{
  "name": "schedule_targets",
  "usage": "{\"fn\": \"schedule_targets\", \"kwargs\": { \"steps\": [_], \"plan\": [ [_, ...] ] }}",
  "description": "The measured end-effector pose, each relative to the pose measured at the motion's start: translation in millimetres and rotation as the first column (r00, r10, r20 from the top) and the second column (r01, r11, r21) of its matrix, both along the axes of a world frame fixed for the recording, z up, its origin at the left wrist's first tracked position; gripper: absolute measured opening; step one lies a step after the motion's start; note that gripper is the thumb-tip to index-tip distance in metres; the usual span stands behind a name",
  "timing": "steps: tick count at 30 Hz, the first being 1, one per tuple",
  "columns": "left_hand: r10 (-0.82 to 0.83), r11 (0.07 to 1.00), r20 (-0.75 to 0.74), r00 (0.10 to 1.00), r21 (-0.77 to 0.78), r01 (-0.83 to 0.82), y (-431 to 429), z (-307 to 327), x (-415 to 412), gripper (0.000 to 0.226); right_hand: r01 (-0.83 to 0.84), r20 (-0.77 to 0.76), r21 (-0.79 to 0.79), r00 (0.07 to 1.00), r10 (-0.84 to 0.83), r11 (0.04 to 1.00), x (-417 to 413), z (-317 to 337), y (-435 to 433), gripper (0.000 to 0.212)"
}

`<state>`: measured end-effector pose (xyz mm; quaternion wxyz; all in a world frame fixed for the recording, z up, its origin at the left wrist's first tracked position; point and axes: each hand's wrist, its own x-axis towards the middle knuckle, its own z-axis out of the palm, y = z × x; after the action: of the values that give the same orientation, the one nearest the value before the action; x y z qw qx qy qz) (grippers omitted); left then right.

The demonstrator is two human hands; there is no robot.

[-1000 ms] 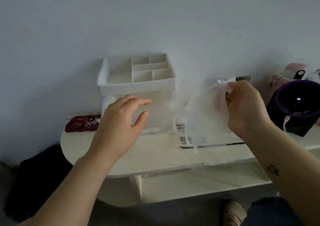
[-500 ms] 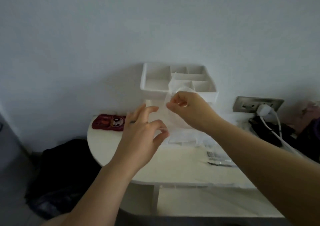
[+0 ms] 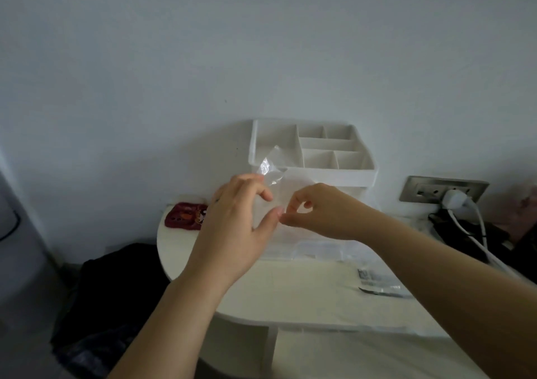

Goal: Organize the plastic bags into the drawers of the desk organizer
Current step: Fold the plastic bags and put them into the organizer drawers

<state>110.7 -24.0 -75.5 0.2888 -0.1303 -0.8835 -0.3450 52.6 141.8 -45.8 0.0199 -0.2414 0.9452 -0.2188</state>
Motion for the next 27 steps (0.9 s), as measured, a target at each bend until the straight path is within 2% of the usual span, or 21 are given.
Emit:
{"fn": "schedule_targets", "kwargs": {
  "steps": [3,5,9,13,16,19,21,23,27],
  "plan": [
    [0.019,0.983,-0.031,0.999,-0.183,-0.025,3,15,-13,0.016,0.014,-0.019,0.071,1.000,-0.013,0.997,1,8,12,0.025],
    [0.041,0.956,0.020,0.999,-0.293,-0.033,5,21,-22,0.017,0.030,-0.011,0.095,1.000,-0.029,0.995,1,13,17,0.022],
    [0.078,0.911,0.132,0.988,-0.413,-0.017,10,22,-37,0.018,0.068,-0.042,0.150,0.997,-0.063,0.986,-1,21,28,0.019],
    [0.112,0.868,0.143,0.983,-0.496,-0.027,7,17,-41,0.018,0.131,-0.129,0.214,0.986,-0.105,0.968,-5,17,33,0.017],
    [0.120,0.836,0.126,0.985,-0.548,-0.032,10,16,-42,0.020,0.114,-0.166,0.266,0.984,-0.071,0.957,-7,9,30,0.027],
    [0.114,0.755,0.116,0.987,-0.655,-0.010,17,17,-46,0.026,0.056,-0.137,0.314,0.990,-0.013,0.948,-11,4,24,0.045],
    [0.100,0.739,0.214,0.972,-0.670,0.072,21,17,-50,0.030,0.026,-0.090,0.367,0.996,0.007,0.930,-13,2,22,0.056],
    [0.112,0.748,0.342,0.933,-0.647,0.147,23,19,-54,0.034,-0.013,-0.023,0.440,0.999,0.026,0.898,-14,1,21,0.057],
    [0.157,0.694,0.434,0.887,-0.688,0.213,29,24,-66,0.039,-0.017,0.035,0.432,0.999,0.003,0.902,-15,7,25,0.040]
  ]
}}
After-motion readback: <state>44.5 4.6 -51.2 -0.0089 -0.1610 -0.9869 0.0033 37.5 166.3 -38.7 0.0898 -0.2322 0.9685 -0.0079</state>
